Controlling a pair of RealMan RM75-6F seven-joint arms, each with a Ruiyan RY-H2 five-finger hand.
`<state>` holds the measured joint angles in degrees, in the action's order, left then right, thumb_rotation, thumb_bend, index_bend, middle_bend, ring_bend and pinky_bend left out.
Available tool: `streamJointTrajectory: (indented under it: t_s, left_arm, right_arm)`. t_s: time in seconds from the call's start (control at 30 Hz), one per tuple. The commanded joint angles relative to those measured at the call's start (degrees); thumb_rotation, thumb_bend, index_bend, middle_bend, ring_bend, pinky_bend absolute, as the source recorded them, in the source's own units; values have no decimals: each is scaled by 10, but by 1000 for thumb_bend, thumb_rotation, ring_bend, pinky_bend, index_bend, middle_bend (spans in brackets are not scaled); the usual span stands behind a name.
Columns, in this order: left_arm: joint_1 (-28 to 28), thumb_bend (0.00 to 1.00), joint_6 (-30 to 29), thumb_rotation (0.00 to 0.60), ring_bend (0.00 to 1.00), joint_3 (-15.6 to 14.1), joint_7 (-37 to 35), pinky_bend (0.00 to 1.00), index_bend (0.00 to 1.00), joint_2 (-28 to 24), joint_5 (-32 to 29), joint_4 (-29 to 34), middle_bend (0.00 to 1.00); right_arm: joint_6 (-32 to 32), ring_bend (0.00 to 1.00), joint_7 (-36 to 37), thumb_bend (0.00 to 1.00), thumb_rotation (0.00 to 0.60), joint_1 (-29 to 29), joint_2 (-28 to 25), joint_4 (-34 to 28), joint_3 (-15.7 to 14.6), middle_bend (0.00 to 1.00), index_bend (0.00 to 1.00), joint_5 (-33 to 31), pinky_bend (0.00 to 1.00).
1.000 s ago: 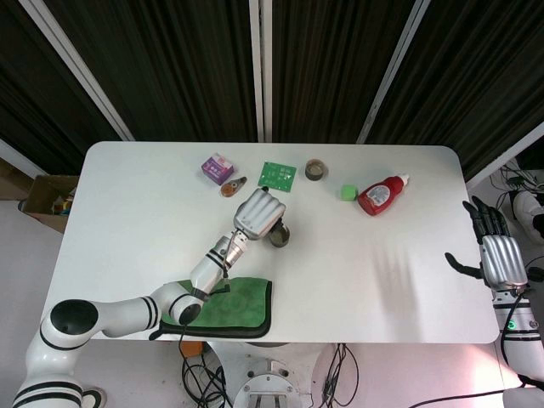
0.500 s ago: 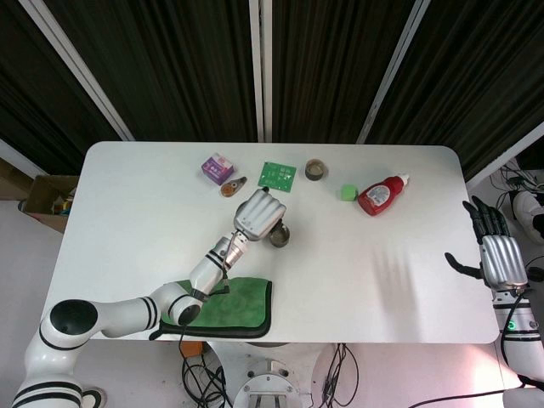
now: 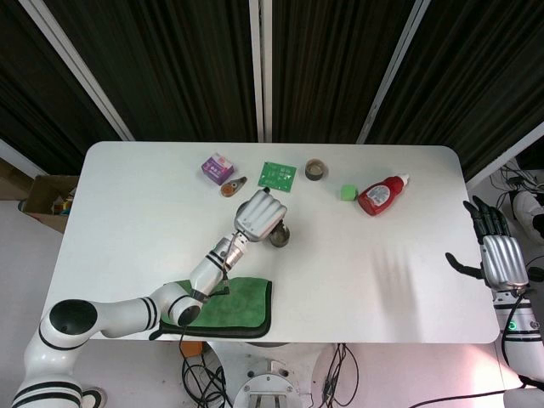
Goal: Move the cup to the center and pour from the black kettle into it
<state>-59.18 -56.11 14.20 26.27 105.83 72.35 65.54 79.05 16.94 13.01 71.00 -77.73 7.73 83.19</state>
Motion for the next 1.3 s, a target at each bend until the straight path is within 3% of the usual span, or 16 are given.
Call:
streamJointTrajectory:
  t_s: [0.03,1.3]
  left_arm:
    - [0,465,-3,600,947,0,2,530,1000,1,2,2,1000]
    - [14,464,-7,600,947,-1,-1,534,1000,-5,-6,5,1000]
  right_arm:
    - [0,0,0,181,600,0,0,-1,0,0,0,0,0]
    - [-6,0,-9,182,600,3,5,-1,-2,0,0,0,0]
